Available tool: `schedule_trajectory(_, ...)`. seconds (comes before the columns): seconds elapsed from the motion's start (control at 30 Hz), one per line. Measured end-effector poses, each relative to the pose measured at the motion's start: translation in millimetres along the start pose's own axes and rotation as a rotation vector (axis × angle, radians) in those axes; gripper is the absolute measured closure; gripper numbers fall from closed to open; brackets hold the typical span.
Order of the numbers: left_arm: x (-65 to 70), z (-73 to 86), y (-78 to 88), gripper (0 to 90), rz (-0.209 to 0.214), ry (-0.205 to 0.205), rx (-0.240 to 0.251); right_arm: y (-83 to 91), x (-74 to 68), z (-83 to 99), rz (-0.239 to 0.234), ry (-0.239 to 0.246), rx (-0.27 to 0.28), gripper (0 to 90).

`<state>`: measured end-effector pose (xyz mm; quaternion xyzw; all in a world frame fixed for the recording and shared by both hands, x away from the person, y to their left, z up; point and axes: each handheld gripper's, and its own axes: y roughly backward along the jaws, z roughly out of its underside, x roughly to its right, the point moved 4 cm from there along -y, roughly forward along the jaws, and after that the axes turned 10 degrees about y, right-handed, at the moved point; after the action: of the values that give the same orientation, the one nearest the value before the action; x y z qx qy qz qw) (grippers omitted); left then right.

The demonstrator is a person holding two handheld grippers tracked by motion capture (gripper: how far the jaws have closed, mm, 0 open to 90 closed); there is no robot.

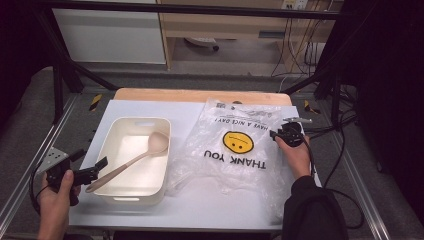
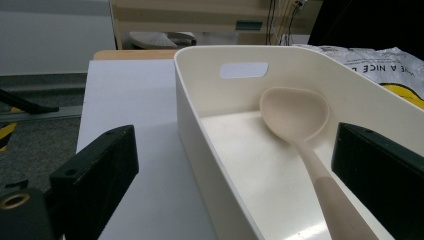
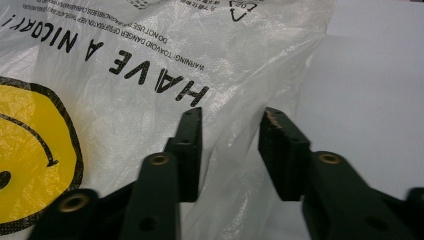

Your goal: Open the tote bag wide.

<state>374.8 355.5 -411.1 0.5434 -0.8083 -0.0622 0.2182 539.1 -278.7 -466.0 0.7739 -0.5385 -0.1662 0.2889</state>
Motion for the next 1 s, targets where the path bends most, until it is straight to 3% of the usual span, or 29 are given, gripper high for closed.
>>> schedule_trajectory(0.03, -0.1, 0.0, -0.1, 4.6, -0.001, 0.000, -0.001, 1.5, -0.3, 0.1, -0.010, -0.014, 0.005, 77.3)
schedule_trajectory(0.07, -0.2, 0.0, -0.3, 4.6, -0.002, -0.001, -0.001, 1.5, -0.3, 0.1, -0.010, -0.014, 0.005, 77.3)
schedule_trajectory(0.13, 0.3, 0.3, -0.6, 4.5, 0.001, -0.001, -0.003, 7.2, 0.8, 2.9, -0.024, -0.042, 0.018, 88.3)
schedule_trajectory(0.17, 0.5, 0.2, -0.5, 4.6, 0.001, -0.002, -0.002, 10.1, 1.2, 4.0, -0.019, -0.042, 0.023, 89.8)
schedule_trajectory(0.47, 0.8, -0.7, 0.1, 4.5, 0.000, 0.001, 0.002, 38.1, 7.5, 20.5, 0.056, -0.084, 0.071, 90.0)
schedule_trajectory(0.57, -0.2, -2.4, 2.5, 4.5, -0.007, 0.008, 0.017, 49.9, 9.7, 34.6, 0.084, -0.095, 0.085, 90.0)
schedule_trajectory(0.83, 0.7, -1.3, 1.0, 4.5, -0.001, 0.003, 0.008, 75.3, 12.7, 55.6, 0.109, -0.093, 0.067, 90.0)
schedule_trajectory(1.0, 0.7, -1.4, 1.4, 4.4, -0.002, 0.004, 0.010, 90.2, 8.5, 66.6, 0.095, -0.081, 0.043, 89.9)
